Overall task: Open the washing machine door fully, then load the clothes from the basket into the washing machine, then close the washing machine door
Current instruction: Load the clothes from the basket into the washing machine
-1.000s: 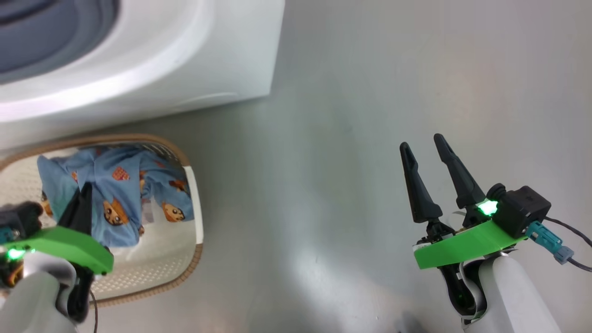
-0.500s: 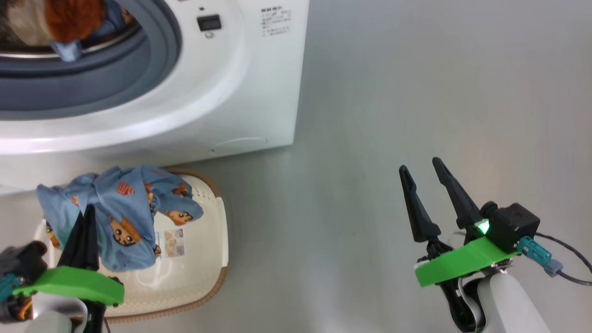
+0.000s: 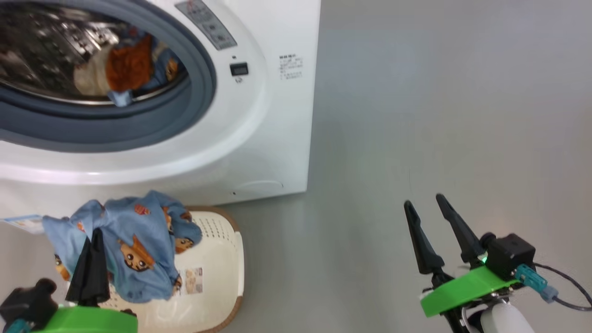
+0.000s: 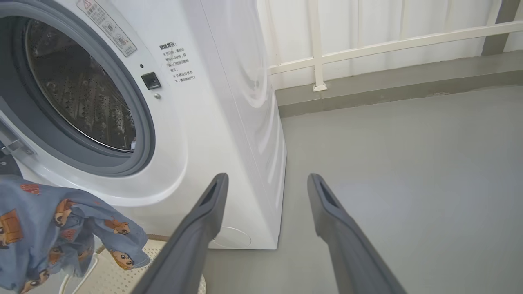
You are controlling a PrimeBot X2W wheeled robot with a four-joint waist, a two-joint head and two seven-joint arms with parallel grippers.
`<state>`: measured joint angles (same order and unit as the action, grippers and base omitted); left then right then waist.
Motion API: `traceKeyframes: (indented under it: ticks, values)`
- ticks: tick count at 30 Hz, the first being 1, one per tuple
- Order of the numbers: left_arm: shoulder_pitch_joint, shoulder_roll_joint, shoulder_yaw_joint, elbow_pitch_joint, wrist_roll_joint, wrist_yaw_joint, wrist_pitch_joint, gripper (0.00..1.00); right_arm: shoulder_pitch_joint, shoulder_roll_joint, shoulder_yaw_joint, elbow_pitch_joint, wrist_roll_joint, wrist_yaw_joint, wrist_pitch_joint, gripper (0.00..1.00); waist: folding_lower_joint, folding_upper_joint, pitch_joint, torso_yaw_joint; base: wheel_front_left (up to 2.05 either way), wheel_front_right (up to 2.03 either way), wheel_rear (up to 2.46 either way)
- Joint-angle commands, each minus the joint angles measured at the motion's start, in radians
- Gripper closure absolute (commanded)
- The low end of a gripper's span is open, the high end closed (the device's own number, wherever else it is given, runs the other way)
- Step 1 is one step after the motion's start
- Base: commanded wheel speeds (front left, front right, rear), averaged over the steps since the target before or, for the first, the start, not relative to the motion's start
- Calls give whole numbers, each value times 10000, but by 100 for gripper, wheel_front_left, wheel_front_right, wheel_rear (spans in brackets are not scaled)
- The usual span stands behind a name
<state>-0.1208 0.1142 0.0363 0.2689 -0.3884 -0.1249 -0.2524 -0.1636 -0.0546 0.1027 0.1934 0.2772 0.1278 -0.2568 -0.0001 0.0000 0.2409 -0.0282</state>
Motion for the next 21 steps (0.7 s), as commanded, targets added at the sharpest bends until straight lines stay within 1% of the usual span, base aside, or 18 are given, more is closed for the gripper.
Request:
traceKeyframes:
  ticks: [1,8,15,21]
  values:
    - [196,114,501,-527,213,-35,-93,100,144,44,132,-216,-246,29,-49,0,1,0,-713,191,0,0,0]
    - [977,-204,836,-1356,630,-51,-93,100,473,44,155,-224,-272,29,-49,0,1,0,-1372,147,0,0,0]
    - [1433,-295,922,-1943,774,-55,-93,100,703,44,36,-381,-284,29,-49,0,1,0,-1701,116,0,0,0]
    - [1745,-390,1193,-2539,914,-56,-93,100,825,44,-71,-508,-452,29,-49,0,1,0,-1948,87,0,0,0]
